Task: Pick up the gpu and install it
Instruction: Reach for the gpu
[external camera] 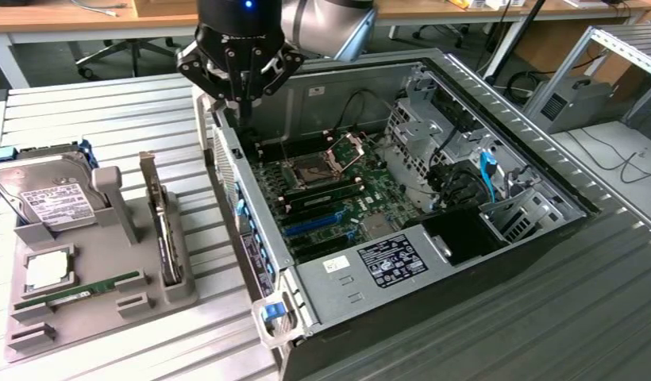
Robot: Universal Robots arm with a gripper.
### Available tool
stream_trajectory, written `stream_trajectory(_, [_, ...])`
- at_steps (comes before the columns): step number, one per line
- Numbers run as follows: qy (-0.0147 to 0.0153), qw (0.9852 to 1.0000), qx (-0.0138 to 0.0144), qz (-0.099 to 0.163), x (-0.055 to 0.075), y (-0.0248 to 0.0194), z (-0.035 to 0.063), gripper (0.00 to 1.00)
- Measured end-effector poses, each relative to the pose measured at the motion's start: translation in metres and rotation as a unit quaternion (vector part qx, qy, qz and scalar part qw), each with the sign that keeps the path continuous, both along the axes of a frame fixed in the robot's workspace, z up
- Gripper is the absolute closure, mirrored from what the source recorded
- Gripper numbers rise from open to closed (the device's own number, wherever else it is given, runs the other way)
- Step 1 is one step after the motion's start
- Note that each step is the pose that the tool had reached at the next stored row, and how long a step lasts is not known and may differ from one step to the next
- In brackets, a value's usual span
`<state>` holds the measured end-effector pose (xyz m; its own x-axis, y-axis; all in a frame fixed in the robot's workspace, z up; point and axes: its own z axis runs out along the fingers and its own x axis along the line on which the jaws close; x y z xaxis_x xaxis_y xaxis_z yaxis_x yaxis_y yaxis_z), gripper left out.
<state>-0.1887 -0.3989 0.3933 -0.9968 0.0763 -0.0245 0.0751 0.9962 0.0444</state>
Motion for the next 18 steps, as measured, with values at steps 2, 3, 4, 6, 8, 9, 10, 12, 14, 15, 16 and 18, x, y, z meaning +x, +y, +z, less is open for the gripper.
stream_trajectory(2, [0.0000,1.0000,0.0000,0.000,-0.004,0.0000,0.0000,0.89])
stream_trajectory(3, [0.0000,1.0000,0.0000,0.000,-0.005,0.0000,0.0000,0.89])
stream_trajectory(4, [0.0000,1.0000,0.0000,0.000,-0.007,0.0000,0.0000,0.89])
stream_trajectory(6, [0.0000,1.0000,0.0000,0.000,-0.010,0.0000,0.0000,0.89])
stream_trajectory(8, [0.0000,1.0000,0.0000,0.000,-0.013,0.0000,0.0000,0.89])
stream_trajectory(9, [0.0000,1.0000,0.0000,0.000,-0.014,0.0000,0.0000,0.89])
stream_trajectory(10, [0.0001,1.0000,0.0000,0.000,-0.016,0.0000,0.0000,0.89])
stream_trajectory(12, [0.0000,1.0000,0.0000,0.000,-0.019,0.0000,0.0000,0.89])
stream_trajectory(14, [0.0000,1.0000,0.0000,0.000,-0.022,0.0000,0.0000,0.89])
stream_trajectory(15, [0.0000,1.0000,0.0000,0.000,-0.024,0.0000,0.0000,0.89])
stream_trajectory(16, [0.0000,1.0000,-0.0001,0.000,-0.026,0.0000,0.0000,0.89])
stream_trajectory(18, [0.0000,1.0000,0.0000,0.000,-0.030,0.0000,-0.0001,0.89])
